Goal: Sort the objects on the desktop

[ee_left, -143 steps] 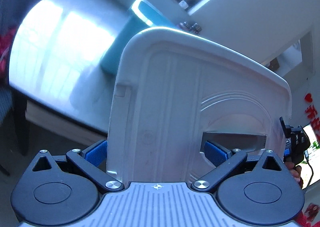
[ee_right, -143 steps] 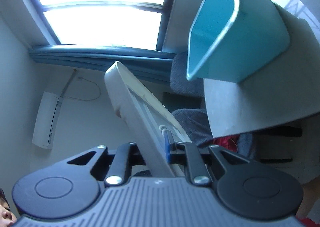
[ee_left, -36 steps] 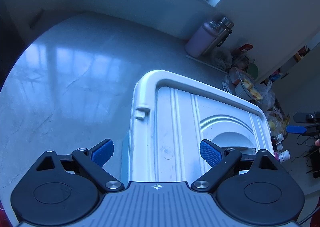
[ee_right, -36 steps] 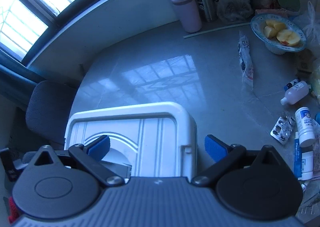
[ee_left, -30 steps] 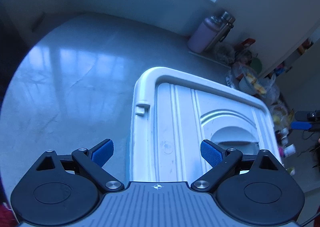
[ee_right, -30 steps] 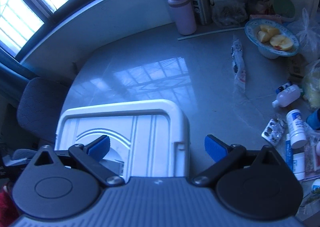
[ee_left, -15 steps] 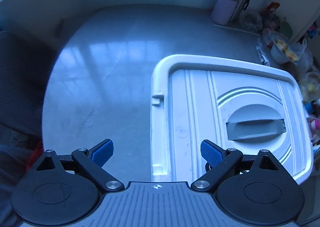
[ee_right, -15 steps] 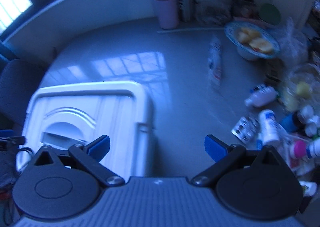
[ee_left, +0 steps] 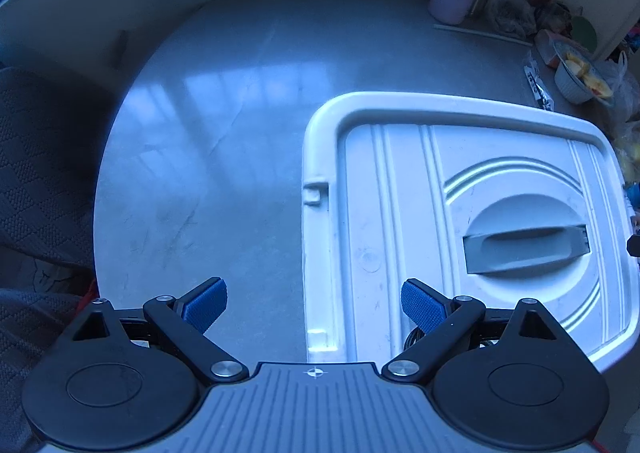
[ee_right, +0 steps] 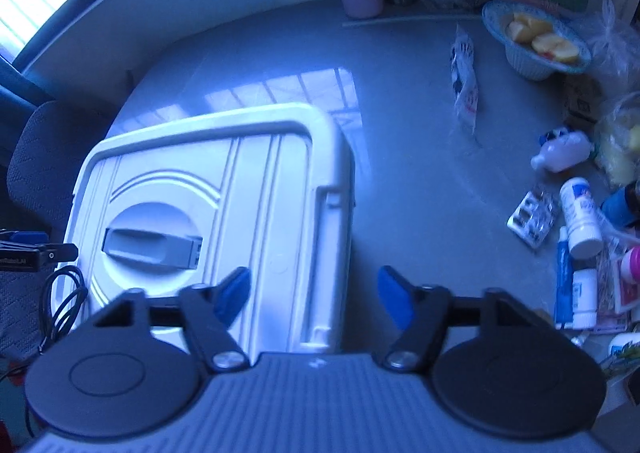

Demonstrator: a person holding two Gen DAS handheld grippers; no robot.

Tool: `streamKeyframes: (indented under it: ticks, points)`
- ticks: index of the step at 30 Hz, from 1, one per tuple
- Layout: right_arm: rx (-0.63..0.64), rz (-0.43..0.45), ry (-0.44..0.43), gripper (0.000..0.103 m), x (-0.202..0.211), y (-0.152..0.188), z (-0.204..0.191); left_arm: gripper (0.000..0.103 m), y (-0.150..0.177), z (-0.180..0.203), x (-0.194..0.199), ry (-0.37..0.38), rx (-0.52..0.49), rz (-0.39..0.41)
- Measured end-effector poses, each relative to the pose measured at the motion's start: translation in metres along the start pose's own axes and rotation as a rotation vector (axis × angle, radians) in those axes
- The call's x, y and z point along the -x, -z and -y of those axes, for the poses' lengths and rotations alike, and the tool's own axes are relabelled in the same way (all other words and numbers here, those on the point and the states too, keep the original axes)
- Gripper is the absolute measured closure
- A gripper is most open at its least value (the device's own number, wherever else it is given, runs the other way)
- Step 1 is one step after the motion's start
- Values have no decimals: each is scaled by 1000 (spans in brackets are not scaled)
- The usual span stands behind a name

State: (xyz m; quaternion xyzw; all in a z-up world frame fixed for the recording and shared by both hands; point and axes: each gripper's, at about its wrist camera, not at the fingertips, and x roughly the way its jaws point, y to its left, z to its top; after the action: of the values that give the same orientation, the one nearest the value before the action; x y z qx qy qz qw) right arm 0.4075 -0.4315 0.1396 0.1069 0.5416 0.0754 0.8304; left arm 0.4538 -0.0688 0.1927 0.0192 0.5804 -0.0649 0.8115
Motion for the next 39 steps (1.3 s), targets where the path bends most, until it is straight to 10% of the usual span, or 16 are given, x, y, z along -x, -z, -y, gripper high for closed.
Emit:
streamKeyframes:
  ticks: [26,33,39]
  points:
    - [-28,9,30,57,-8,-19,9,2,-3,11,-17,73,95,4]
    - [106,-17,148,28,-5,1,1,1,8,13,-24,89,97,-21]
    - [77,48,175,26,-11,-11,3,0,2,5,-30,81,135,31]
